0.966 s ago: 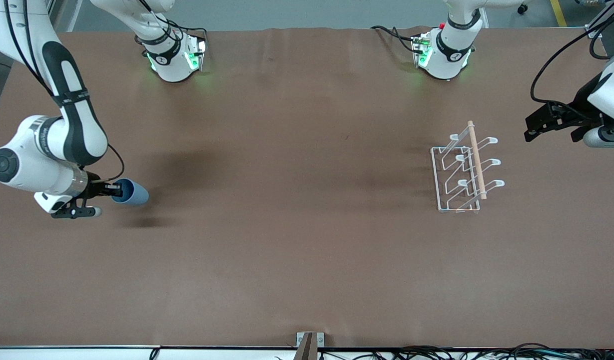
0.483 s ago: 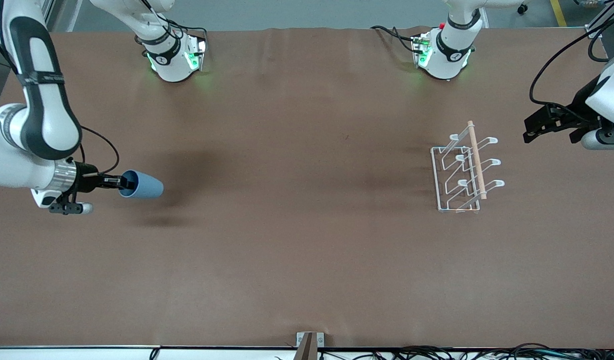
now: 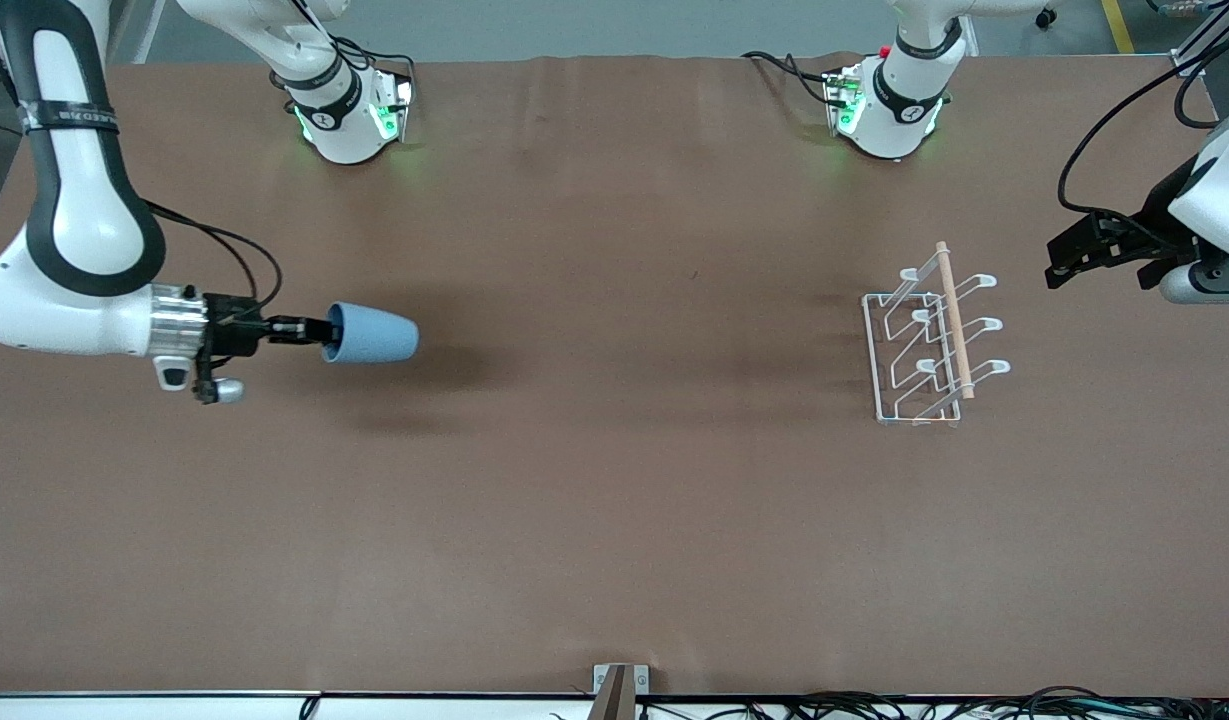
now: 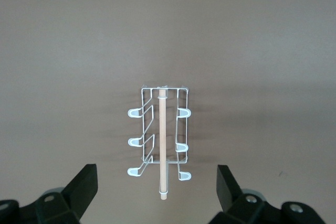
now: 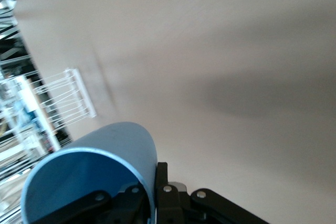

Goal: Hang cup on cup holder
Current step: 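Lift the blue cup sideways with the right gripper toward the table middle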

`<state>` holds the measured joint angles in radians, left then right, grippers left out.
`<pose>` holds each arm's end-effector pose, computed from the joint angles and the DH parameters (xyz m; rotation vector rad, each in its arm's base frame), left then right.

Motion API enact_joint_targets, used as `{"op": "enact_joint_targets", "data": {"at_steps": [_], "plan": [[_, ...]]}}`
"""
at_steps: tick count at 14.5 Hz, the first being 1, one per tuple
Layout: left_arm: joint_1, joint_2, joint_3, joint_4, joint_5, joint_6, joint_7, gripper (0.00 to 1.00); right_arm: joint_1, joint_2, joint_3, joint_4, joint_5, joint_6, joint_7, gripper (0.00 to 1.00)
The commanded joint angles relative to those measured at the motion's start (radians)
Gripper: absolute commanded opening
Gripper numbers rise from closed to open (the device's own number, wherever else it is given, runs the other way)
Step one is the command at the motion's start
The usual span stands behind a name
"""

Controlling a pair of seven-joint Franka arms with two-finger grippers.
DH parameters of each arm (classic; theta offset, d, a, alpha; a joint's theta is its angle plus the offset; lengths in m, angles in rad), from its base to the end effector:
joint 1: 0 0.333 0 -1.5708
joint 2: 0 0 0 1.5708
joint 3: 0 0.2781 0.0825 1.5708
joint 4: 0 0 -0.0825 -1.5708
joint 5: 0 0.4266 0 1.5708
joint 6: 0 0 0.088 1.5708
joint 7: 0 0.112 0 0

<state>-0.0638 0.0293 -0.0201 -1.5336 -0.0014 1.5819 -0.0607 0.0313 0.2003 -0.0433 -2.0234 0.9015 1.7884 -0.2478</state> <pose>0.6045 -0.0508 0.5841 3.1379 -0.0364 0.0295 0.5793 0.0640 0.2836 -2.2536 0.1992 0.3555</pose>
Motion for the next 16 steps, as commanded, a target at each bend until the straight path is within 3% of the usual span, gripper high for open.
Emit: {"op": "enact_joint_targets", "data": {"at_steps": [1,7,11,16], "plan": [[-0.002,0.0,0.002,0.007,0.001,0.004,0.001,1.0,0.021,-0.036,0.048,-0.081,0.146,-0.006,-0.014,0.0],[-0.002,-0.002,-0.001,0.015,-0.003,0.0,0.022,1.0,0.03,-0.032,0.21,-0.147,0.457,0.025,-0.014,0.0],[-0.001,0.0,-0.003,0.043,-0.012,0.001,0.236,1.0,0.032,-0.024,0.339,-0.173,0.618,0.1,-0.014,0.0],[-0.045,0.001,-0.043,0.04,-0.014,0.001,0.548,1.0,0.035,-0.004,0.401,-0.207,0.687,0.114,-0.01,0.0]]}}
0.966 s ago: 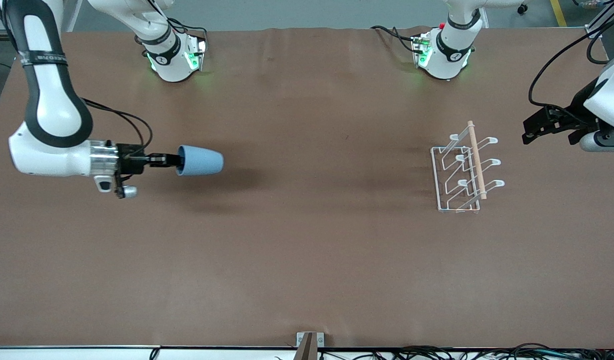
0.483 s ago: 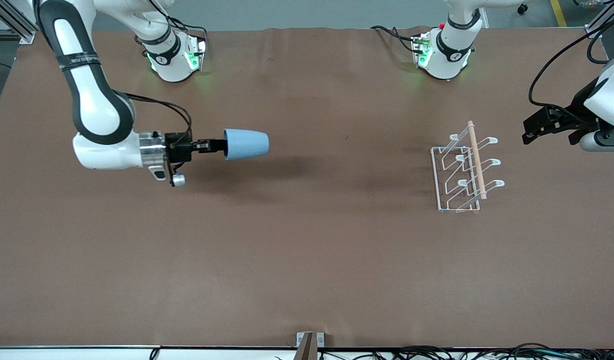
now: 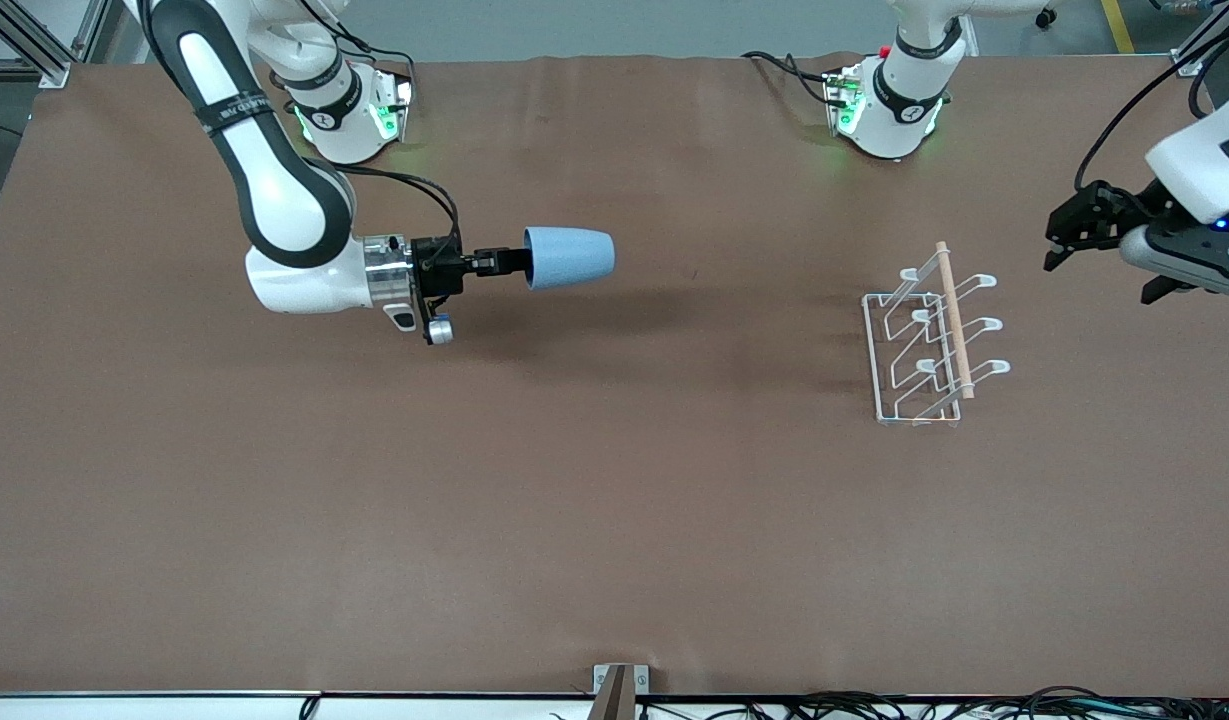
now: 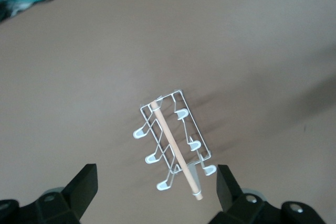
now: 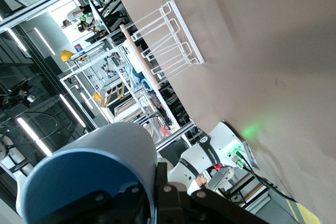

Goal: Hang cup on cup holder
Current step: 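Lift the blue cup sideways with the right gripper toward the table middle, then reach the left gripper to the cup rim held by the right gripper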

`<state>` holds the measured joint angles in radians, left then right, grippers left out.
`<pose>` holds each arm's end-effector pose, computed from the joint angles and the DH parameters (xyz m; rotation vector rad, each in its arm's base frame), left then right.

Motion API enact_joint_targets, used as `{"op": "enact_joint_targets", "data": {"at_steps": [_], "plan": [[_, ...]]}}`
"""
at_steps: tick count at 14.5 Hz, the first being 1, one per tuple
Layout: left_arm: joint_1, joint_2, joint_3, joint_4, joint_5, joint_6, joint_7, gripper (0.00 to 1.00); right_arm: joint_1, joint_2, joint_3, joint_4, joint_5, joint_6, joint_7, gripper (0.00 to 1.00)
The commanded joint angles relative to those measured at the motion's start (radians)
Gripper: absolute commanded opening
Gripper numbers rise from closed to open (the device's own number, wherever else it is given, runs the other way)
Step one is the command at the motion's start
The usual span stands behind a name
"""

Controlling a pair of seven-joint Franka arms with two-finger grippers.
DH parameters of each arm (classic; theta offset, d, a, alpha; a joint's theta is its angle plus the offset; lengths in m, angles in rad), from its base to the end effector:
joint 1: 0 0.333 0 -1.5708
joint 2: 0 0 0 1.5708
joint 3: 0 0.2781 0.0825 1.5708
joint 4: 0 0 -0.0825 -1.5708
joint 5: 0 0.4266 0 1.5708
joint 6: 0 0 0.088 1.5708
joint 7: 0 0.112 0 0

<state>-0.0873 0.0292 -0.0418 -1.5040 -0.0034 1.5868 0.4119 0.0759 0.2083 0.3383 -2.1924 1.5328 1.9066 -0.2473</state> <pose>0.6026 -0.0783 0.5999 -3.0234 0.8384 -0.0843 0.4878 0.3004 0.2504 -1.7770 0.3124 0.5424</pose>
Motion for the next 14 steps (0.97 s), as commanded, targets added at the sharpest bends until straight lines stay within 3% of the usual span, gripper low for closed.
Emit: {"op": "enact_joint_targets", "data": {"at_steps": [1,4,7,10,14], "plan": [[-0.028,0.006,-0.041,0.013,-0.013,-0.004,0.102,1.0,-0.01,-0.014,0.031,-0.049,0.075,-0.004,-0.012,0.0],[-0.032,0.02,-0.108,0.016,-0.021,-0.002,0.149,1.0,-0.011,-0.014,0.038,-0.059,0.079,-0.006,-0.01,0.0],[-0.032,0.049,-0.22,0.016,-0.017,-0.002,0.18,1.0,-0.015,-0.014,0.038,-0.061,0.101,-0.023,-0.012,0.0],[-0.035,0.095,-0.292,0.016,-0.023,0.007,0.312,1.0,-0.011,-0.015,0.038,-0.067,0.104,-0.024,-0.012,0.0],[-0.04,0.165,-0.432,0.016,-0.033,0.097,0.326,1.0,-0.011,-0.015,0.038,-0.069,0.104,-0.026,-0.015,0.0]]}}
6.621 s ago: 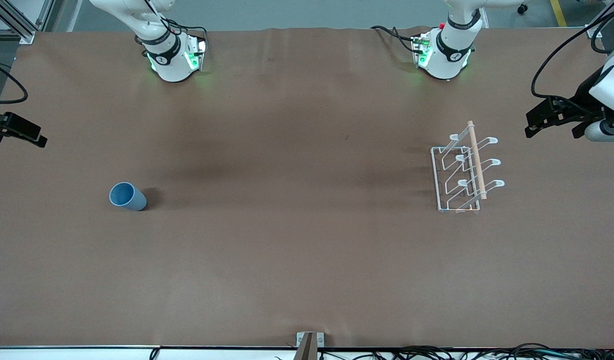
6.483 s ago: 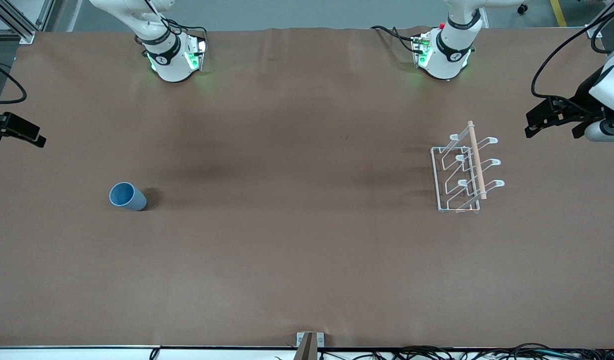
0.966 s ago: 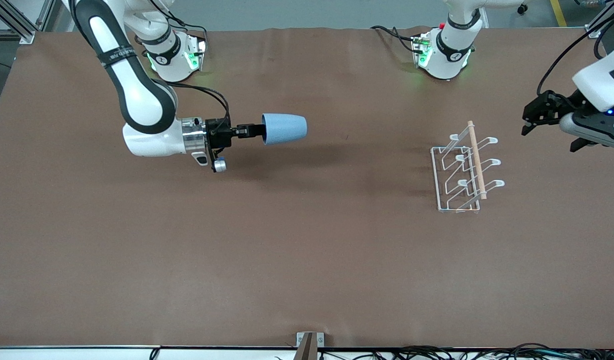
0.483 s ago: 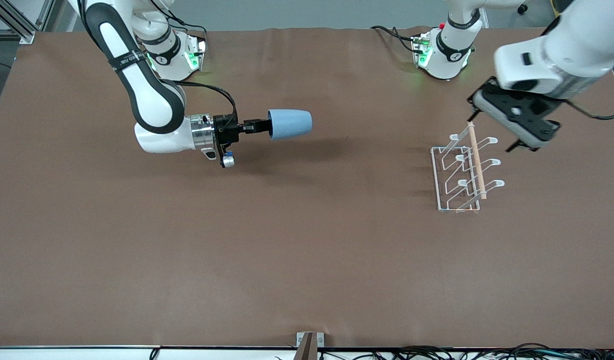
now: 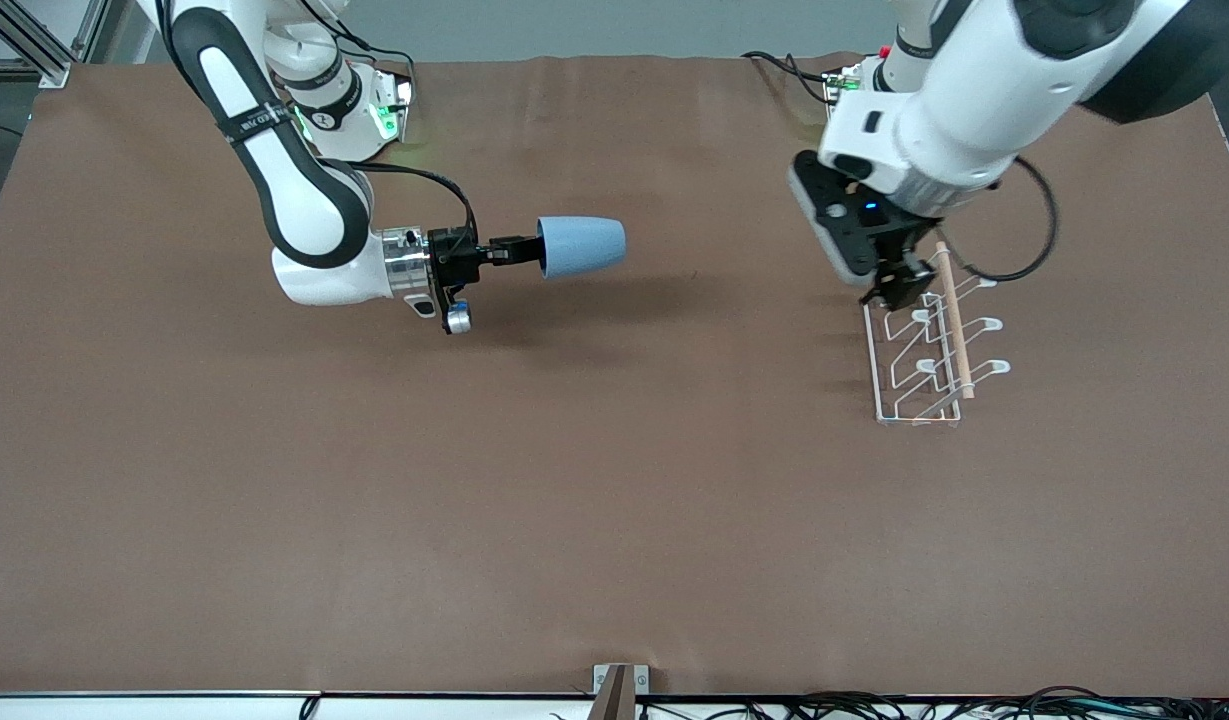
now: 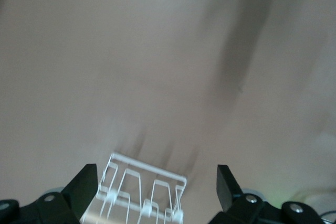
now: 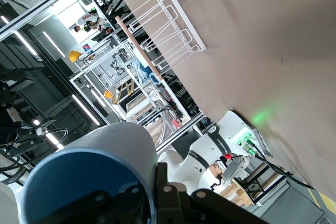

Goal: Hang cup on cup holder
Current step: 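Reach the left gripper to the cup rim held by the right gripper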

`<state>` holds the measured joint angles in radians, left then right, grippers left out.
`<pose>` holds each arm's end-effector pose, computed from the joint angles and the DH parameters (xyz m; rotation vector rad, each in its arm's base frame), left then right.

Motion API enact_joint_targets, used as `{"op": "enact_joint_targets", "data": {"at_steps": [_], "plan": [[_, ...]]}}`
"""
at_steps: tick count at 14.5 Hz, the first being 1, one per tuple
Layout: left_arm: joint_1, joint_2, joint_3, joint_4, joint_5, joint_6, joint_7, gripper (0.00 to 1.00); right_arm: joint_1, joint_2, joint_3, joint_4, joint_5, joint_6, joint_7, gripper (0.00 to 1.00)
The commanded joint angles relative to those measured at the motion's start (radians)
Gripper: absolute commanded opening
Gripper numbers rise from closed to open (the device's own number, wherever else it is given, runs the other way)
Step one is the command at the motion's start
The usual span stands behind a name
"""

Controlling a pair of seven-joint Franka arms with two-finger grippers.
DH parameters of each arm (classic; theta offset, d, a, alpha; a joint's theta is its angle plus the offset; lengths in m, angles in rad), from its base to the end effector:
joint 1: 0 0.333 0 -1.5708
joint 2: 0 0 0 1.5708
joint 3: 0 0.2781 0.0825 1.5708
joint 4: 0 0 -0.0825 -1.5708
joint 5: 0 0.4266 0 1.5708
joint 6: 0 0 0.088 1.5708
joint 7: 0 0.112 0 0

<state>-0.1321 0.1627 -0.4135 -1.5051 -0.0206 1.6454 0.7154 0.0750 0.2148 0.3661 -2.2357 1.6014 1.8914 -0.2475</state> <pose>0.5558 -0.3213 0.5293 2.4736 -1.7937 -0.0022 0.4669 0.3111 0.2349 -1.7201 0.3598 0.6015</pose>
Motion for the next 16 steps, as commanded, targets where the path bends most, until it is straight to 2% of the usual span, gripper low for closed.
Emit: {"op": "enact_joint_targets", "data": {"at_steps": [1,3,4,7,10,16], "plan": [[0.005,0.052,-0.097,0.017,-0.018,0.069,0.021,1.0,-0.011,-0.022,0.01,-0.025,0.034,-0.011,-0.015,0.0],[-0.017,0.092,-0.16,0.017,-0.016,0.099,0.015,1.0,-0.011,-0.022,0.01,-0.025,0.034,-0.009,-0.022,0.0],[-0.038,0.113,-0.165,0.017,-0.018,0.109,0.012,1.0,-0.011,-0.022,0.01,-0.027,0.034,-0.011,-0.026,0.0],[-0.104,0.155,-0.166,0.017,-0.068,0.137,0.007,1.0,-0.011,-0.023,0.01,-0.027,0.034,-0.011,-0.026,0.0],[-0.126,0.185,-0.166,0.016,-0.162,0.181,0.006,1.0,-0.011,-0.023,0.01,-0.027,0.034,-0.011,-0.027,0.0],[-0.178,0.234,-0.163,0.016,-0.159,0.254,-0.039,1.0,-0.009,-0.023,0.013,-0.038,0.034,-0.011,-0.027,0.0]]}}
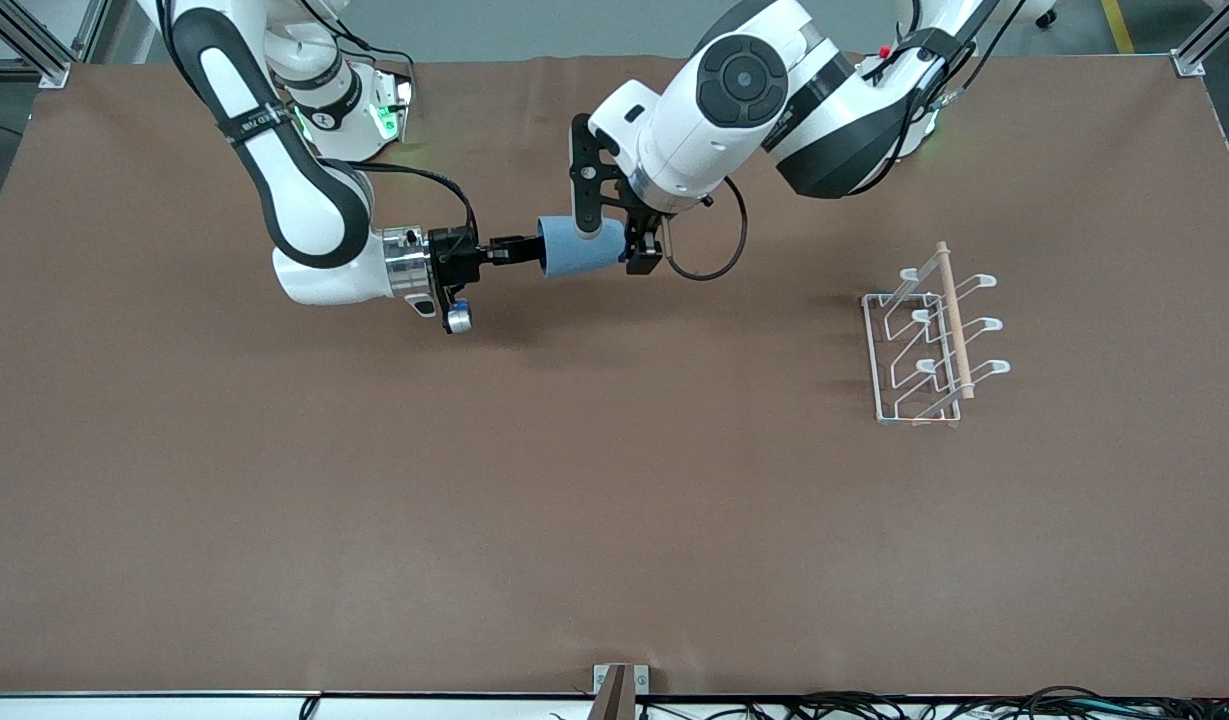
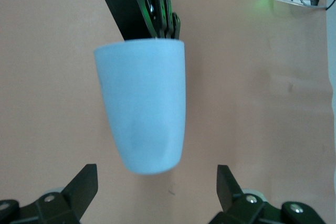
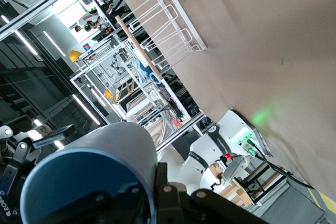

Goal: Hang cup on cup holder
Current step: 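Reach the left gripper to the cup rim held by the right gripper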

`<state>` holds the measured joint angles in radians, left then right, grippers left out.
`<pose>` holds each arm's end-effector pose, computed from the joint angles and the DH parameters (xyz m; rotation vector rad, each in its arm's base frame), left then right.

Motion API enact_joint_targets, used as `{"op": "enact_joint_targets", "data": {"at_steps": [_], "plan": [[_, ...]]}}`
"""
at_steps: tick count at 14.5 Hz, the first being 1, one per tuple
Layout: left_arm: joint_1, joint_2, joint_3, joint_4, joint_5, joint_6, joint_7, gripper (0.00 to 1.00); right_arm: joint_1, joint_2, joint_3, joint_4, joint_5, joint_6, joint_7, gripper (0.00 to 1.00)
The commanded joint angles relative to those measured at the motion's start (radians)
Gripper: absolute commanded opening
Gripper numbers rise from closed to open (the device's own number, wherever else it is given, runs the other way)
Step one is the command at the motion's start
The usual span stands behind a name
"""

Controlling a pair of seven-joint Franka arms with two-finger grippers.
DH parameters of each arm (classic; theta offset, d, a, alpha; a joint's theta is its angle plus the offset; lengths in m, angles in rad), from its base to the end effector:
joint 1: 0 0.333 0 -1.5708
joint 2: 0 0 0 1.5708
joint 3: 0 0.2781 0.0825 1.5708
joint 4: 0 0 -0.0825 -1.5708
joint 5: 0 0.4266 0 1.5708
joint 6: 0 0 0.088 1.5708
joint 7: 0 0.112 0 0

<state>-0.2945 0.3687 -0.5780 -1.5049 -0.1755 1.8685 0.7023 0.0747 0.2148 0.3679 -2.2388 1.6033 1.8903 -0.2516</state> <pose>0.4667 -0.5107 0.4423 2.0371 -1.8800 0.0283 0.4654 0.3116 0.2339 -1.7189 0.3577 0.6026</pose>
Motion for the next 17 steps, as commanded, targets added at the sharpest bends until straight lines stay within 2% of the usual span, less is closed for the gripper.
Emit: {"op": "enact_joint_targets", "data": {"at_steps": [1,6,17], "plan": [[-0.023,0.042,0.001,0.015,-0.002,0.047,-0.033,1.0,-0.009,-0.025,0.014,-0.038,0.032,-0.011,-0.023,0.0],[-0.048,0.087,0.003,0.015,0.021,0.106,-0.069,1.0,-0.009,-0.034,0.036,-0.067,0.032,-0.016,-0.029,0.01],[-0.077,0.093,0.001,-0.037,0.025,0.083,-0.119,1.0,-0.01,-0.034,0.039,-0.065,0.032,-0.016,-0.026,0.01]]}}
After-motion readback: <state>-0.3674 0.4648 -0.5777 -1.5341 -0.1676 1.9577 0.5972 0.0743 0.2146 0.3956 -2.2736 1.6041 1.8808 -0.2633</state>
